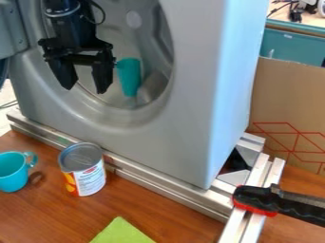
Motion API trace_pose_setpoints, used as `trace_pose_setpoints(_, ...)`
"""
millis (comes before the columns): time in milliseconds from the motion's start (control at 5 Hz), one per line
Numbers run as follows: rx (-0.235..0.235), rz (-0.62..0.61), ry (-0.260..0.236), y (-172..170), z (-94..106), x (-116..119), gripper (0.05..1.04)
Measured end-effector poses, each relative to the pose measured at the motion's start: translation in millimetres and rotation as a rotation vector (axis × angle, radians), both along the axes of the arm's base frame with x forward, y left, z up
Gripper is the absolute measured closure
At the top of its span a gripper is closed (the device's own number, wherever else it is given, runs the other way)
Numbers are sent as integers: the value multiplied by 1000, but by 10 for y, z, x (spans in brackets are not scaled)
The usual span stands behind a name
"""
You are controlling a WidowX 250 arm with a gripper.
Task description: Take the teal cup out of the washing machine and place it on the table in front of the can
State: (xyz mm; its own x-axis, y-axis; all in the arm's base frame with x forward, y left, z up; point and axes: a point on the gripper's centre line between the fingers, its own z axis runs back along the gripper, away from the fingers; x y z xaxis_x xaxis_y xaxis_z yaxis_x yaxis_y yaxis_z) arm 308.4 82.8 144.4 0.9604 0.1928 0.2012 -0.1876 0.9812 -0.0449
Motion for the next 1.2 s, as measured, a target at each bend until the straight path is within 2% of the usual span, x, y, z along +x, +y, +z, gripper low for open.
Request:
trace_pose_setpoints(200, -7, 1, 22, -4, -93, -14, 83)
trace_pose_setpoints(400, 7, 26, -61, 6, -199, 19, 83)
trace_pose_setpoints(600, -32, 180, -247, 126, -118, -11, 83)
trace_pose_setpoints(800, -44, 324, -459, 228, -10, -34, 83)
trace_pose_setpoints(1000, -112, 443, -582, 277, 89, 70, 83)
trace_pose_setpoints(1200, -144, 518, -598, 335, 83, 189, 83)
